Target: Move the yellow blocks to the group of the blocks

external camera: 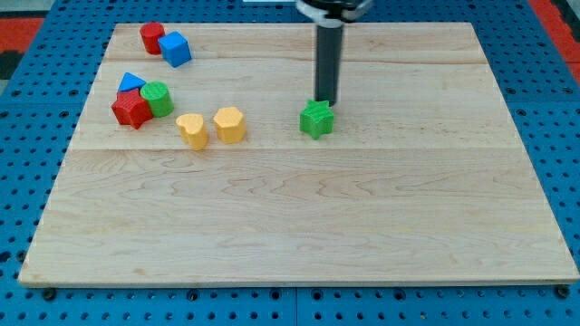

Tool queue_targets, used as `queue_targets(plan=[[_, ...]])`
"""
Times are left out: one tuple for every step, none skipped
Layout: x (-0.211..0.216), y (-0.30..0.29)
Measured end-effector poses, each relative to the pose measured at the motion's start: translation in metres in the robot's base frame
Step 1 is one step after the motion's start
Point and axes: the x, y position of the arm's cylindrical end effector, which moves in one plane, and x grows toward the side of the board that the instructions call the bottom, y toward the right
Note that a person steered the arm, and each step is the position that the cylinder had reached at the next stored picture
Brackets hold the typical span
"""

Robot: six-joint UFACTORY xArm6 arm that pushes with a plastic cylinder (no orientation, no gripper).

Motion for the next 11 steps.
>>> queue_targets(plan=[[0.034, 0.020], [0.052, -0.011], [0.048, -0.072], [0.047, -0.132], [0.047, -0.192], [0.049, -0.171], [0.082, -0.164], [0.112, -0.218], [0.049, -0.236], [0.050, -0.226], [0.051, -0.108]])
